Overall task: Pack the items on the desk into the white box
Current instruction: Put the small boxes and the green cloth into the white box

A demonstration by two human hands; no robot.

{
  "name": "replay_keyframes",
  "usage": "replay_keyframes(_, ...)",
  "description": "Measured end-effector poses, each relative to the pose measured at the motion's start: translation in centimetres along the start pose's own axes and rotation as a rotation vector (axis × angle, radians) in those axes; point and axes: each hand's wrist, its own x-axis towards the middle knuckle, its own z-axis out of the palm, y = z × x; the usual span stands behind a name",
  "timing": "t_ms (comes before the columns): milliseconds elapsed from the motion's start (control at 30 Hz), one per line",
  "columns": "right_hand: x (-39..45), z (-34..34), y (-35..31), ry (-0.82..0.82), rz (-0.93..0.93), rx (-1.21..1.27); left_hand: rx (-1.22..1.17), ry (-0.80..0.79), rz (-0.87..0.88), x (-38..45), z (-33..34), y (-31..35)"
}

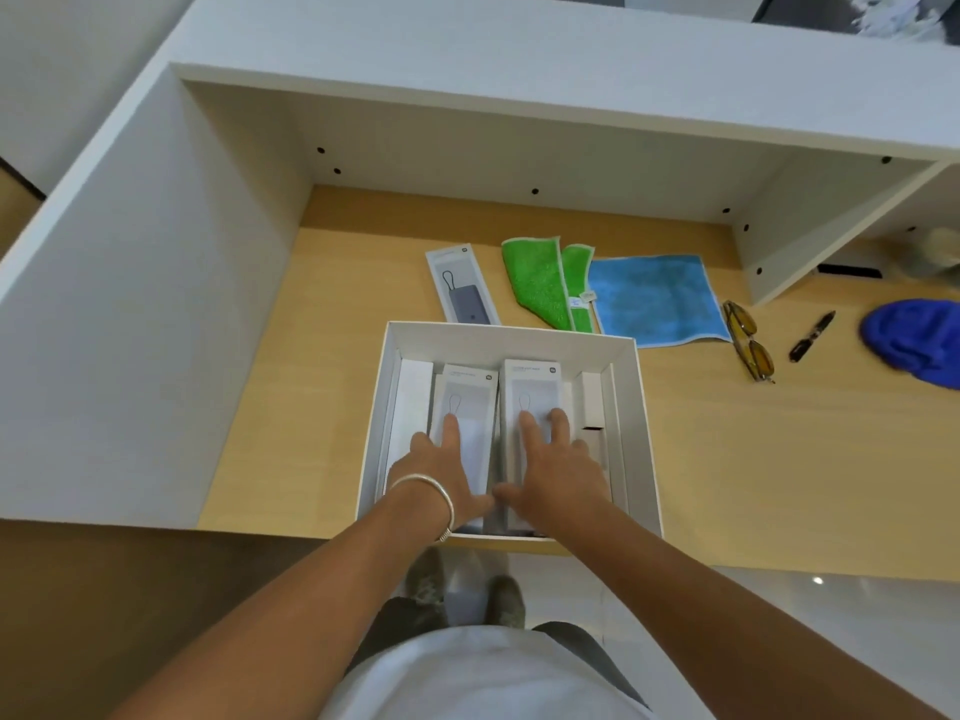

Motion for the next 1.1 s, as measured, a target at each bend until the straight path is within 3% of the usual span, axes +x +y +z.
replay_keyframes(133, -0.1, -0.1, -0.3, -0.039, -0.036, 0.043, 0.054, -0.063, 0.058, 0.5, -1.2, -0.4)
replay_keyframes(433, 0.0, -0.6, 0.1, -0.061, -0.116, -0.023, 0.155, -0.002, 0.191, 0.9, -2.3, -1.1)
replay_keyframes(567, -0.6, -2.8, 0.2, 0.052, -0.153, 0.001, 0.245, 0.261, 0.35, 0.4, -4.2, -1.7)
replay_keyframes(700, -0.3, -6.4, 0.3, 0.254, -0.189, 0.019, 0.146, 0.578, 0.515, 1.1, -7.5, -1.9)
replay_keyframes(867, 3.8, -11.6, 1.0, 0.469, -0.172, 0.006, 0.02, 0.805, 0.577, 4.8, -12.0, -0.8)
replay_keyframes(967, 7.9, -13.8, 2.0, 0.508, -0.161, -0.005, 0.015, 0.782, 0.47, 8.0, -14.6, 0.8)
replay_keyframes(1100, 14.8, -15.3, 4.2, 0.391, -0.148, -0.031, -0.042, 0.465, 0.161, 13.6, -16.8, 3.0)
